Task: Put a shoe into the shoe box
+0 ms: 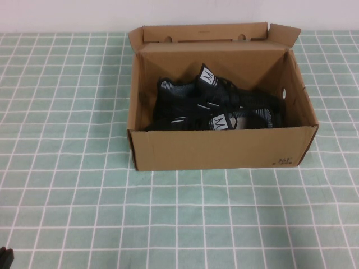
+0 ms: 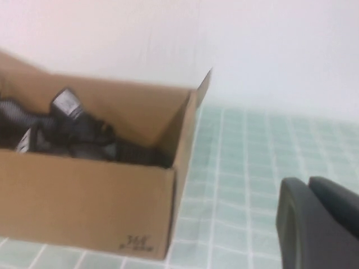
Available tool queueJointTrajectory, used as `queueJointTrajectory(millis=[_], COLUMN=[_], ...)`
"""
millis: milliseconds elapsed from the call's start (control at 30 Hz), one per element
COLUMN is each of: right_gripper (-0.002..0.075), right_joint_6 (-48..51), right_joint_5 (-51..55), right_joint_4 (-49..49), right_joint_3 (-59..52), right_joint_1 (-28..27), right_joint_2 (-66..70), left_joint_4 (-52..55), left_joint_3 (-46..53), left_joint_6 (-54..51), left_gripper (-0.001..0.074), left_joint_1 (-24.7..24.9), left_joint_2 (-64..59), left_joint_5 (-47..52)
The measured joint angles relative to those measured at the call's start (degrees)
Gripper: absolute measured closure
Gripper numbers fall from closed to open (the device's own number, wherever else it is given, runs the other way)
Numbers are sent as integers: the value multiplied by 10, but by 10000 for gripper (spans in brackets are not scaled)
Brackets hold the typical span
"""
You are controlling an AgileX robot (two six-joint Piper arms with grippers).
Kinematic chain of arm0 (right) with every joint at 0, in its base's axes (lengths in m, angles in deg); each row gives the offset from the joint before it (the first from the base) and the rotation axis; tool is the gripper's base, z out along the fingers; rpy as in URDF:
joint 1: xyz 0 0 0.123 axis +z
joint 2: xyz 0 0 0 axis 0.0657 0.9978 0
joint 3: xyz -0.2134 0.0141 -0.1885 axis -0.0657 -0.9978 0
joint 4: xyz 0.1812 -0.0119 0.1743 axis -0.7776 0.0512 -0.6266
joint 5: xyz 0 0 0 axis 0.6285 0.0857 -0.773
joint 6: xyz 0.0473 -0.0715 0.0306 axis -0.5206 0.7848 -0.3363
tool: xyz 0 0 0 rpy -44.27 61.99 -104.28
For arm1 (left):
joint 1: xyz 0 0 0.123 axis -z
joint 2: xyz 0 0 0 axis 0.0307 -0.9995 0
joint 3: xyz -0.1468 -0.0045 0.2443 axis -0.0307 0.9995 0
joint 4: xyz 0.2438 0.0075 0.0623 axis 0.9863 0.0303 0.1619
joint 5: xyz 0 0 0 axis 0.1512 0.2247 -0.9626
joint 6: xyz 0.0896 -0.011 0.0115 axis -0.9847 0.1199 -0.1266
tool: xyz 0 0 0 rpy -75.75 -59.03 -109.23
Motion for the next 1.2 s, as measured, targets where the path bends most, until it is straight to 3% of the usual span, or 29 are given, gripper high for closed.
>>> queueJointTrajectory(millis=[133,300,400,667,1200], right_gripper=[734,734,734,734,734], right_joint_6=[-71,-337,-432,-495,-499], right_joint_5=[-16,-16,-9,144,166], right_joint_4=[82,360,448,460,516], right_joint_3=[-44,-98,-122,-126,-126], right_joint_1=[0,0,0,0,-16], right_joint_2=[-54,-105,-117,-142,-160], left_joint_4=[0,0,0,0,0], left_joint_3=[0,0,0,0,0], left_joint_6=[0,0,0,0,0], left_gripper=[738,738,738,738,738], left_joint_1=[0,0,0,0,0], left_joint_2=[0,0,0,0,1], left_joint_5=[0,0,0,1,1])
